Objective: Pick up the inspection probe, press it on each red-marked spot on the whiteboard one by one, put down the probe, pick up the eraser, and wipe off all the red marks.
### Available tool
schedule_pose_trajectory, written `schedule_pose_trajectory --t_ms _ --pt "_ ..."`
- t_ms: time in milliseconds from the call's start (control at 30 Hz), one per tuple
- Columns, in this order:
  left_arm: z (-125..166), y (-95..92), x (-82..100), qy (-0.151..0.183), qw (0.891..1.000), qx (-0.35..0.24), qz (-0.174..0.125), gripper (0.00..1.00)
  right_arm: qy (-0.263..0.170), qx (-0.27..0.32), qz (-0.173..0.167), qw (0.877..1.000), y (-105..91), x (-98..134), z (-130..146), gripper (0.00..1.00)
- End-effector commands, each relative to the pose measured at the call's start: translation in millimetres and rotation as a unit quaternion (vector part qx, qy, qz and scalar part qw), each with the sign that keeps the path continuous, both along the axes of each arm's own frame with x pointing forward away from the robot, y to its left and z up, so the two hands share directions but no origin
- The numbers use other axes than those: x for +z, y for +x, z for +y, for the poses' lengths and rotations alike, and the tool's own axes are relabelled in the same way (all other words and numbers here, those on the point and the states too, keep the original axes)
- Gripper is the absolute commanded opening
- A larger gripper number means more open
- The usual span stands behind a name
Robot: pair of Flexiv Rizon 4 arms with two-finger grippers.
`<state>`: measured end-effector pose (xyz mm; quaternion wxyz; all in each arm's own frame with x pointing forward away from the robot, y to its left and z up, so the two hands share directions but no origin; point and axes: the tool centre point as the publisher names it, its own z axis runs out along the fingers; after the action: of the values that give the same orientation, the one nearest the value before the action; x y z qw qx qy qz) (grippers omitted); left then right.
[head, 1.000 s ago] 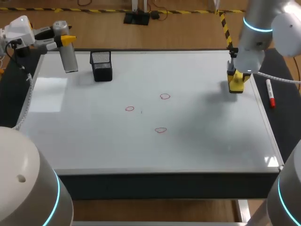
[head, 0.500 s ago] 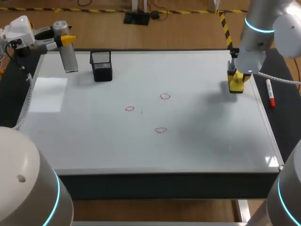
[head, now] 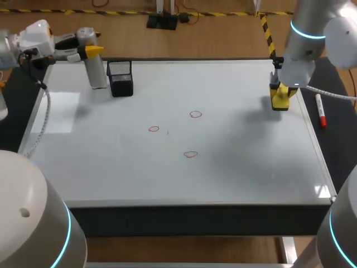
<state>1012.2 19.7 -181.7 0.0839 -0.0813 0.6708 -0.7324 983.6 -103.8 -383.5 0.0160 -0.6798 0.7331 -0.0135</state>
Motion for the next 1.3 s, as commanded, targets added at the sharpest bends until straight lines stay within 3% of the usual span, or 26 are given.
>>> schedule_pose_trajectory --t_ms 33,400,667,867,900,1300 --pt "-23.1 -13.8 -1.4 -0.009 1.000 -0.015 -0.005 0.00 -0.001 0.001 -0.001 1.000 -0.2 0.9 -0.8 0.00" --pt "-82.3 -64.3 -9.7 -0.018 0.997 -0.075 0.000 0.00 -0.001 0.001 -0.001 1.000 -0.2 0.9 -0.8 0.00" --pt "-114.1 -91.4 -21.1 -0.025 0.996 -0.080 0.010 0.00 -0.001 0.001 -0.001 1.000 -0.2 0.9 -0.8 0.00" --pt "-131.3 -98.5 -39.1 -0.036 0.995 -0.092 0.017 0.00 -0.001 0.001 -0.001 1.000 -0.2 0.9 -0.8 0.00" --pt "-132.9 -98.6 -40.8 -0.025 0.996 -0.089 0.015 0.00 -0.001 0.001 -0.001 1.000 -0.2 0.9 -0.8 0.00" --pt "-145.8 -104.8 -56.7 -0.038 0.993 -0.109 0.003 0.00 -0.001 0.001 -0.001 1.000 -0.2 0.9 -0.8 0.00"
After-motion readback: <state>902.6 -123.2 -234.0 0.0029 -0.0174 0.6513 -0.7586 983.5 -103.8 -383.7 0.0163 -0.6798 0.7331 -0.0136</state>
